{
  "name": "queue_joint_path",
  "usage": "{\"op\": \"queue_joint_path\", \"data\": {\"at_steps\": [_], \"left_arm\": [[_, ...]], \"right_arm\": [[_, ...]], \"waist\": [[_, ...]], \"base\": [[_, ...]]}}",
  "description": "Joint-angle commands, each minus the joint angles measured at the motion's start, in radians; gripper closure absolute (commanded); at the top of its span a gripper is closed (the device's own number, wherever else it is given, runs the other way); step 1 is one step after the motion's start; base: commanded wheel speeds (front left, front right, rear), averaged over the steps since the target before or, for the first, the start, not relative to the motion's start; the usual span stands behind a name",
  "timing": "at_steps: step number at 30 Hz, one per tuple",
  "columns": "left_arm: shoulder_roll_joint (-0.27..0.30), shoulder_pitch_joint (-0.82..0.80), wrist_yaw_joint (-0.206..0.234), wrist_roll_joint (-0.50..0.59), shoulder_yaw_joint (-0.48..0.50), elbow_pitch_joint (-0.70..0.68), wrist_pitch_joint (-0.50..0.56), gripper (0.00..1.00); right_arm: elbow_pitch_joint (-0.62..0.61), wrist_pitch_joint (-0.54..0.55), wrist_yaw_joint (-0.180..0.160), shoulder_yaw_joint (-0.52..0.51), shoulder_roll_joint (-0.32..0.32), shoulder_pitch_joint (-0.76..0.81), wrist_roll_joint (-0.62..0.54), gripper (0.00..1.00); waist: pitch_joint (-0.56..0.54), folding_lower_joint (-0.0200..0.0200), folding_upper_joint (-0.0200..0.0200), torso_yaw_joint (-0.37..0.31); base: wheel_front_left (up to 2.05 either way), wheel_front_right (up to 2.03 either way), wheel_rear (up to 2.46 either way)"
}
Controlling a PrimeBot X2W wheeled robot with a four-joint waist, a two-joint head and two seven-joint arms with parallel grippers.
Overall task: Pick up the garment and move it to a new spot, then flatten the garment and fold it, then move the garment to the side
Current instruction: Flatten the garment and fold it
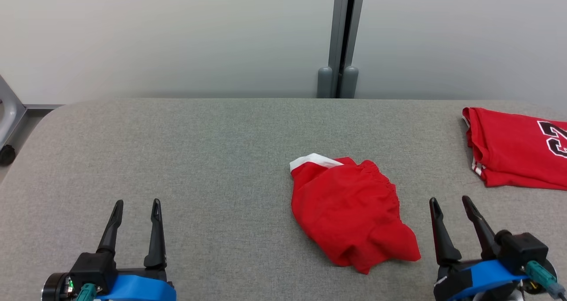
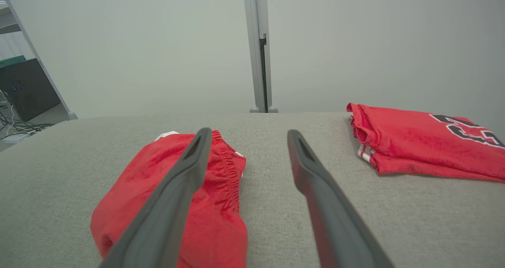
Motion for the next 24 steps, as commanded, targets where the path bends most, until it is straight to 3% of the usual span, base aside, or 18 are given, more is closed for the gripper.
{"op": "queue_joint_path", "data": {"at_steps": [1,8,24], "left_arm": [[-0.002,0.0,-0.004,0.005,0.001,-0.002,-0.004,0.0],[-0.016,-0.033,-0.019,0.017,0.004,0.002,-0.004,0.0],[-0.035,-0.075,-0.039,0.04,0.019,0.008,-0.004,0.0]], "right_arm": [[0.005,0.001,0.0,-0.001,-0.002,-0.015,-0.008,0.0],[0.09,0.02,0.0,0.011,-0.008,-0.117,-0.017,0.0],[0.477,-0.002,0.0,0.05,-0.007,-0.191,0.007,0.0]], "waist": [[0.003,0.0,0.0,0.001],[0.034,0.0,0.0,0.017],[0.102,0.0,0.0,0.05]], "base": [[0.0,0.0,0.0],[0.0,0.0,0.0],[0.0,0.0,0.0]]}}
